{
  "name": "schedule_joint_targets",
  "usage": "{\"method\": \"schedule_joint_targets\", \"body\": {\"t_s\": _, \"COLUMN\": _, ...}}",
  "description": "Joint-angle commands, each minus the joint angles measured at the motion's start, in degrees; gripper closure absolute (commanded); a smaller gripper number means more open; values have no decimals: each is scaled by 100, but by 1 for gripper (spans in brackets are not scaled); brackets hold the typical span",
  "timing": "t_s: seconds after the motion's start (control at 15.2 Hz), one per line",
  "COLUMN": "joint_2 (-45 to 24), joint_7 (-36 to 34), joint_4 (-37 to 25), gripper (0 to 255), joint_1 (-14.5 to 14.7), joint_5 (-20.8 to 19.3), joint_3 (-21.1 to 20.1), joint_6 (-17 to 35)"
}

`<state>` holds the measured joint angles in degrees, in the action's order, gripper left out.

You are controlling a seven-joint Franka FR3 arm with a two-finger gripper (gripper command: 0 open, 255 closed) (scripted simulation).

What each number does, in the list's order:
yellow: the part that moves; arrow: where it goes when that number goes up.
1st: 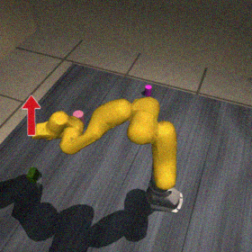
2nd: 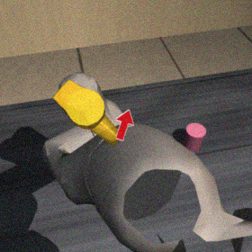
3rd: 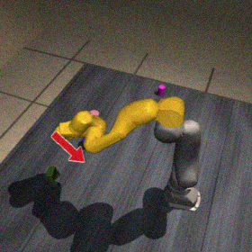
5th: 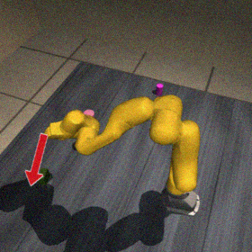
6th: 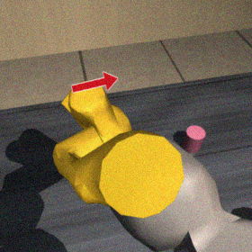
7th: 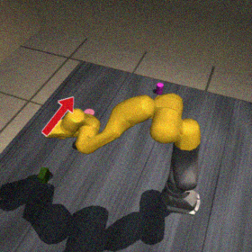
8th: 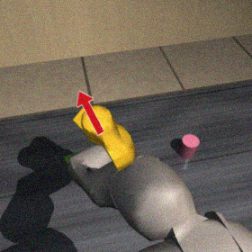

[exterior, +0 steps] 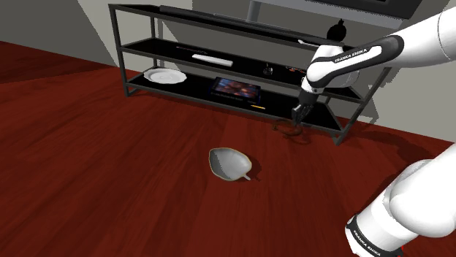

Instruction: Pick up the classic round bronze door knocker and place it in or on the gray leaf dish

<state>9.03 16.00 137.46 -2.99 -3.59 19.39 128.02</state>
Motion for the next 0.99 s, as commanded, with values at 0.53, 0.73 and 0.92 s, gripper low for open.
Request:
{"method": "schedule_joint_targets", "body": {"t_s": 0.53, "joint_2": 541, "joint_7": -826, "joint_4": 148, "gripper": 255, "joint_1": 292, "joint_5": -32, "joint_3": -514, "joint_6": -401}}
{"method": "schedule_joint_targets", "body": {"t_s": 0.73, "joint_2": 679, "joint_7": -1274, "joint_4": 257, "gripper": 255, "joint_1": 483, "joint_5": 34, "joint_3": -812, "joint_6": -438}}
{"method": "schedule_joint_targets", "body": {"t_s": 0.92, "joint_2": 759, "joint_7": -1712, "joint_4": 306, "gripper": 255, "joint_1": 682, "joint_5": 127, "joint_3": -1113, "joint_6": -476}}
